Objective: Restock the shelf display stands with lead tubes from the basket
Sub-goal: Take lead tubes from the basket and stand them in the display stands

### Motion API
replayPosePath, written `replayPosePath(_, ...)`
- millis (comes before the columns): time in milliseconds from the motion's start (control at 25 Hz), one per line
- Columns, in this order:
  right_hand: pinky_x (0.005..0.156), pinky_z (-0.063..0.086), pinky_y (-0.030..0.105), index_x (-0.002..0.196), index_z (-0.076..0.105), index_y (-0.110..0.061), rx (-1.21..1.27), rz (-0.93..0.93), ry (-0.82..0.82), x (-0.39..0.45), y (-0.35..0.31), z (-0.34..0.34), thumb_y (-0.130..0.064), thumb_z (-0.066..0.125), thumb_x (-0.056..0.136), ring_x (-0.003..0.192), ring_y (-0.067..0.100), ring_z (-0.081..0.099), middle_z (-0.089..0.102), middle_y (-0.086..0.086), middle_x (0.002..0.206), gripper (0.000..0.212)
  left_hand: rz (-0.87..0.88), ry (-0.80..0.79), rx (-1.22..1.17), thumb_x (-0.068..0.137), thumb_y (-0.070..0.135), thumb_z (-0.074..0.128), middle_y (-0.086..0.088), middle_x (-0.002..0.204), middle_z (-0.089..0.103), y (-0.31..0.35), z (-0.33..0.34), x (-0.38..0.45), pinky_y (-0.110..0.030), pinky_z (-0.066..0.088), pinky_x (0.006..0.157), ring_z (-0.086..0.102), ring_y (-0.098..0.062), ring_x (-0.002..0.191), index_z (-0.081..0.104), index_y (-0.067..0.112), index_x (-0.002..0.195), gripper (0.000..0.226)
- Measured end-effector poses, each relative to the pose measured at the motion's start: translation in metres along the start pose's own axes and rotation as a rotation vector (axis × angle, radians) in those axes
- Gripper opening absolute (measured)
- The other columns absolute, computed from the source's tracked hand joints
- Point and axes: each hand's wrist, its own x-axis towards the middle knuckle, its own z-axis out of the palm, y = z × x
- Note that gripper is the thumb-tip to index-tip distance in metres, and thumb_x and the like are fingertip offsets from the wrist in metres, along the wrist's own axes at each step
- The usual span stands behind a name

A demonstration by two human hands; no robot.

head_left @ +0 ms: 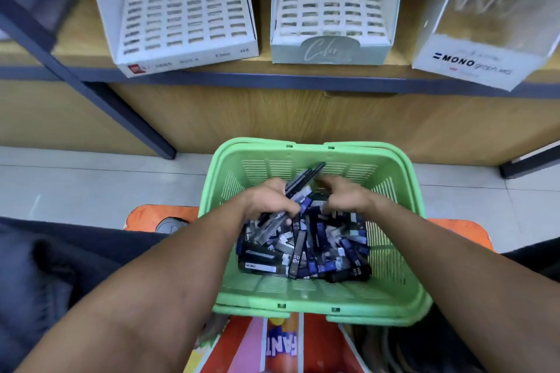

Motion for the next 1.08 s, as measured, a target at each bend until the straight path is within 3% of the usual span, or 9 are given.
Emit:
replayPosePath(80, 0.101, 0.054, 0.045, 0.157, 0.027, -0.017, 0.213, -0.078, 0.009, -0.013, -0.012, -0.003, 0.018, 0.062, 0.077, 0.121, 0.025, 0.061, 0.045, 0.01, 0.153, 0.093, 0.021, -0.017, -0.074, 0.077, -0.004, 0.07, -0.013, 0.085, 0.068, 0.009, 0.0, -0.017, -0.036, 0.058, 0.067, 0.068, -0.022, 0.073, 0.057, -0.001, 0.098, 0.025)
replayPosePath(240, 0.094, 0.058, 0.045, 0.157, 0.022, -0.011, 0.52, -0.16, 0.114, -0.037, -0.032, -0.006, 0.025, 0.06, 0.075, 0.114, 0.032, 0.065, 0.049, 0.019, 0.147, 0.097, 0.054, -0.097, -0.251, 0.084, -0.012, 0.063, -0.011, 0.076, 0.066, 0.029, 0.003, -0.051, -0.027, 0.058, 0.062, 0.066, -0.021, 0.068, 0.054, 0.0, 0.098, 0.021)
replayPosePath(320, 0.09, 0.059, 0.045, 0.15, 0.035, -0.017, 0.584, -0.21, 0.17, -0.049, -0.043, -0.008, 0.027, 0.059, 0.076, 0.107, 0.034, 0.068, 0.054, 0.022, 0.138, 0.089, 0.093, -0.123, -0.296, 0.086, -0.01, 0.063, -0.01, 0.076, 0.068, 0.034, 0.002, -0.062, -0.028, 0.058, 0.065, 0.066, -0.021, 0.068, 0.053, 0.001, 0.102, 0.022)
replayPosePath(440, 0.079, 0.06, 0.034, 0.138, 0.049, -0.02, 0.434, -0.305, 0.173, -0.071, -0.062, -0.011, 0.025, 0.054, 0.081, 0.099, 0.023, 0.066, 0.06, 0.013, 0.129, 0.073, 0.118, -0.109, -0.343, 0.088, -0.006, 0.064, -0.01, 0.076, 0.067, 0.044, 0.002, -0.076, -0.029, 0.059, 0.065, 0.066, -0.02, 0.067, 0.055, -0.001, 0.102, 0.017)
replayPosePath(560, 0.073, 0.056, 0.024, 0.143, 0.05, -0.018, 0.195, -0.376, 0.168, -0.092, -0.084, -0.018, 0.022, 0.055, 0.08, 0.118, 0.021, 0.061, 0.061, 0.002, 0.132, 0.075, 0.148, -0.057, -0.397, 0.088, -0.003, 0.068, -0.01, 0.075, 0.066, 0.056, -0.002, -0.091, -0.027, 0.057, 0.056, 0.064, -0.018, 0.063, 0.059, 0.003, 0.097, 0.014)
replayPosePath(680, 0.083, 0.059, 0.033, 0.138, 0.055, -0.013, 0.041, -0.389, 0.175, -0.109, -0.109, -0.025, 0.017, 0.056, 0.08, 0.114, 0.02, 0.063, 0.064, -0.001, 0.128, 0.065, 0.173, -0.075, -0.474, 0.089, -0.002, 0.067, -0.012, 0.078, 0.067, 0.069, -0.01, -0.108, -0.026, 0.056, 0.055, 0.063, -0.017, 0.064, 0.059, 0.001, 0.099, 0.013)
replayPosePath(840, 0.09, 0.06, 0.045, 0.137, 0.054, -0.018, 0.285, -0.421, 0.117, -0.131, -0.135, -0.031, 0.019, 0.052, 0.083, 0.094, 0.029, 0.069, 0.073, 0.01, 0.114, 0.065, 0.275, -0.076, -0.556, 0.093, -0.001, 0.061, -0.015, 0.077, 0.064, 0.094, -0.028, -0.144, -0.023, 0.053, 0.051, 0.06, -0.017, 0.061, 0.059, -0.002, 0.097, 0.005)
replayPosePath(960, 0.101, 0.053, 0.052, 0.117, 0.064, -0.011, 0.448, -0.474, 0.028, -0.149, -0.156, -0.039, 0.015, 0.049, 0.089, 0.1, 0.037, 0.07, 0.075, 0.015, 0.111, 0.041, 0.368, -0.069, -0.577, 0.093, 0.0, 0.06, -0.015, 0.077, 0.064, 0.111, -0.046, -0.174, -0.024, 0.054, 0.053, 0.061, -0.018, 0.06, 0.061, -0.001, 0.095, 0.003)
replayPosePath(1080, 0.099, 0.055, 0.049, 0.108, 0.07, -0.007, 0.475, -0.562, 0.006, -0.16, -0.182, -0.045, 0.012, 0.055, 0.09, 0.099, 0.032, 0.07, 0.074, 0.017, 0.111, 0.031, 0.448, 0.013, -0.564, 0.094, 0.0, 0.059, -0.017, 0.08, 0.069, 0.127, -0.062, -0.2, -0.024, 0.058, 0.058, 0.068, -0.019, 0.065, 0.064, 0.0, 0.098, 0.007)
